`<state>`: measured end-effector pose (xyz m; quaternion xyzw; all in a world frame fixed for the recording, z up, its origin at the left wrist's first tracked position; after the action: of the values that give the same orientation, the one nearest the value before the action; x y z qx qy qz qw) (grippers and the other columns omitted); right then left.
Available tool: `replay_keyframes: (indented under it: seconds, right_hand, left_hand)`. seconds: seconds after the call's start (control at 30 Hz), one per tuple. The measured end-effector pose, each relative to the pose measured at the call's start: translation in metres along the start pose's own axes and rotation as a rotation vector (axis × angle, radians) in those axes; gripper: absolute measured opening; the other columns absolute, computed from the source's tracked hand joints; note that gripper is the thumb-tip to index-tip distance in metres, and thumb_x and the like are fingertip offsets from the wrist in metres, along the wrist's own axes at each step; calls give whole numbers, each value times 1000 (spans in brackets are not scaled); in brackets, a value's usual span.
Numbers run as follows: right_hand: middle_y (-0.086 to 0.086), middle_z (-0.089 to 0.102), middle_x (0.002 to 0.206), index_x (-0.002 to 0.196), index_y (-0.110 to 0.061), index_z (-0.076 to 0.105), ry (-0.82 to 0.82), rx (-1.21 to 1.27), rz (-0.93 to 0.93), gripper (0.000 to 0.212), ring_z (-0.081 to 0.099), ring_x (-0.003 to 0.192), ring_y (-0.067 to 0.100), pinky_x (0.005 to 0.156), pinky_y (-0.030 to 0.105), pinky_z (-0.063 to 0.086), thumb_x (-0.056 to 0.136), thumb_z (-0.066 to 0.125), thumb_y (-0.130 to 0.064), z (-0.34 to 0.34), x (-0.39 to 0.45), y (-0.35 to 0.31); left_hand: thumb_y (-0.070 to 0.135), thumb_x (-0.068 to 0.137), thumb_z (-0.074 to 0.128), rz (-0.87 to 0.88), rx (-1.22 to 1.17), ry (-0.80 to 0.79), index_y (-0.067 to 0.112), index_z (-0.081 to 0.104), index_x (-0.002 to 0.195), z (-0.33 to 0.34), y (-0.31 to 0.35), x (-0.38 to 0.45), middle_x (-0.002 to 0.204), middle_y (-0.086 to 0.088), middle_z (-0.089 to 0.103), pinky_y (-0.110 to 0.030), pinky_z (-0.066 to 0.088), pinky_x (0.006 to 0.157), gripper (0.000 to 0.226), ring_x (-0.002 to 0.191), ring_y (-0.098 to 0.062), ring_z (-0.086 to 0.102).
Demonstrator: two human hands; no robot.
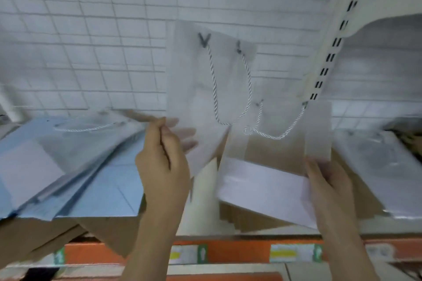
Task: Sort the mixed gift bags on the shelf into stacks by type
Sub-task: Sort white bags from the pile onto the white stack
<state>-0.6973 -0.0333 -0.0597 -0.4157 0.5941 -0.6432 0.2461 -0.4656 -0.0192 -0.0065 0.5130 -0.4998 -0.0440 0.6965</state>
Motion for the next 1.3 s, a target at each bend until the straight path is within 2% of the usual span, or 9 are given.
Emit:
replay_keyframes:
  seconds: [0.17,0.4,0.57,0.67,0.8,0.9,1.07,1.17,1.3]
  right_hand:
    - [-6,56,61,68,-17,53,-2,-30,-15,24,48,47,-11,50,2,36,91,54,-8,-46,28,7]
    - [-6,57,66,72,-17,54,-9,-38,23,20,51,52,-13,55,2,37,91,54,-12,-65,42,15]
    - [-4,63,74,77,-18,57,11,-84,41,12,57,74,11,78,30,43,89,58,-22,-75,49,23]
    - [-3,63,74,77,-17,57,6,-103,10,12,57,73,13,76,30,43,88,58,-22,-84,53,20]
    - [3,58,68,75,-16,57,13,-129,-41,15,51,64,12,66,29,41,89,59,-22,-111,68,13]
    - [6,56,69,80,-14,58,31,-145,-49,16,51,65,17,65,31,41,89,59,-27,-144,92,16]
    - [8,49,68,87,-3,53,20,-207,15,22,47,54,10,47,19,40,90,58,-25,-203,145,33]
    - [10,54,72,89,4,55,-23,-322,62,35,46,58,15,53,27,37,88,61,-30,-236,182,56]
    - [4,59,74,86,-6,60,-128,-421,120,24,54,70,20,59,31,37,87,61,-30,-264,218,81]
  left_hand:
    - [12,99,36,-222,-73,34,12,45,75,40,12,-30,63,7,43,-8,33,54,26,57,4,42]
    - [20,100,37,-314,-156,27,25,53,79,57,17,-38,72,9,49,-9,35,61,27,65,3,44]
    - [11,95,41,-280,-207,7,27,53,78,70,24,-40,64,20,56,-8,39,61,26,62,5,49]
    - [30,91,45,-192,-122,-17,32,54,82,82,27,-47,78,5,67,-30,53,74,13,78,-13,64]
    - [19,94,47,-72,2,13,13,56,92,104,34,-55,73,5,61,-3,40,63,11,68,11,58]
    - [16,96,46,-74,86,31,0,56,94,124,41,-63,70,-1,60,0,35,57,20,61,10,53]
    - [18,97,44,-177,179,71,8,45,82,161,52,-89,68,-4,57,-20,27,54,18,60,-12,41]
    - [16,97,44,-228,182,98,6,45,84,184,66,-114,65,-2,48,-21,23,59,17,61,-9,36]
    - [16,96,44,-257,170,121,6,44,86,204,71,-140,64,-1,46,-23,25,59,14,63,-14,40]
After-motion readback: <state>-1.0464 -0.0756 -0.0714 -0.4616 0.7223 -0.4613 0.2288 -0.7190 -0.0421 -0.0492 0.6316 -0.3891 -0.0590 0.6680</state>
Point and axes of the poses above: each hand's wrist, its own x-axis towards the middle knuckle, its own z-axis out of the palm, y = z × x, the point moved 1 cm from there along x, towards the middle knuckle
